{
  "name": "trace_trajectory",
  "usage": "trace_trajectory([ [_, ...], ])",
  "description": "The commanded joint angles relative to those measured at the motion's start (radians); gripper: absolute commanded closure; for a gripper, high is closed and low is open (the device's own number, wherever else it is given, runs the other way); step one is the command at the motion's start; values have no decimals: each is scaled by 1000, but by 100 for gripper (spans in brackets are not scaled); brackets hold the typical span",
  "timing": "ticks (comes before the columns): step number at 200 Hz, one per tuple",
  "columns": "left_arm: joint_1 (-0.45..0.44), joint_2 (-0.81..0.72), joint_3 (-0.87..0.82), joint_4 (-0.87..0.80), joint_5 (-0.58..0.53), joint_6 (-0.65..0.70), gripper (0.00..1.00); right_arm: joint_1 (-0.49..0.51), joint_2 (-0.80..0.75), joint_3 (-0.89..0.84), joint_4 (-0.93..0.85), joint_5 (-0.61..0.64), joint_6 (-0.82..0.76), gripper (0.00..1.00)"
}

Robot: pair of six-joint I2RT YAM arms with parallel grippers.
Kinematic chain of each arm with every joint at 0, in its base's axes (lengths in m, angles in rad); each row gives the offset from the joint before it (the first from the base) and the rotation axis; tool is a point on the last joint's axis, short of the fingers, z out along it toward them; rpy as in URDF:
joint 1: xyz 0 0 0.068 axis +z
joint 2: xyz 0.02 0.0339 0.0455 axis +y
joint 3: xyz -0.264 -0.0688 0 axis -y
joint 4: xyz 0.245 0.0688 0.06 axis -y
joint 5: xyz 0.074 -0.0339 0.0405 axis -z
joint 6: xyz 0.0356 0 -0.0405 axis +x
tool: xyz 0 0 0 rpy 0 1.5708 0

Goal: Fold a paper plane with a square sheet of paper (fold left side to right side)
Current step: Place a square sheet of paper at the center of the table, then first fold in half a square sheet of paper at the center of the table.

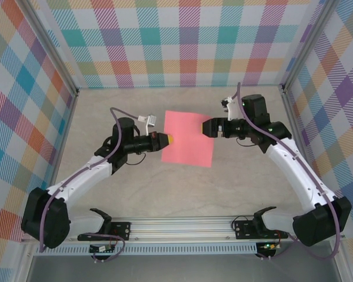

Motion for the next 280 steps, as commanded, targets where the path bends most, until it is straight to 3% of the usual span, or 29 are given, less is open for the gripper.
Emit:
trace_trajectory([
  [1, -3, 52, -55, -59, -139, 5, 100, -6, 20, -71, -7, 95, -8, 14],
  [19, -2, 126, -86, -53, -188, -6, 100, -6, 51, -161, 141, -20, 92, 20],
  [41, -2, 216, -94, -46, -237, 0, 100, 2, 146, -247, 329, -129, 223, 40],
  [66, -1, 263, -68, -61, -271, 41, 100, 21, 284, -267, 458, -163, 302, 61],
  [99, -3, 301, -1, -137, -293, 103, 100, 43, 453, -237, 535, -179, 347, 80],
  [146, -2, 322, 38, -179, -282, 128, 100, 74, 619, -166, 465, -128, 324, 84],
  [214, -3, 298, 65, -91, -125, 61, 62, 98, 708, -169, 350, -40, 305, 84],
  [280, -48, 378, 91, 78, -21, -42, 38, 106, 721, -214, 378, -26, 314, 83],
])
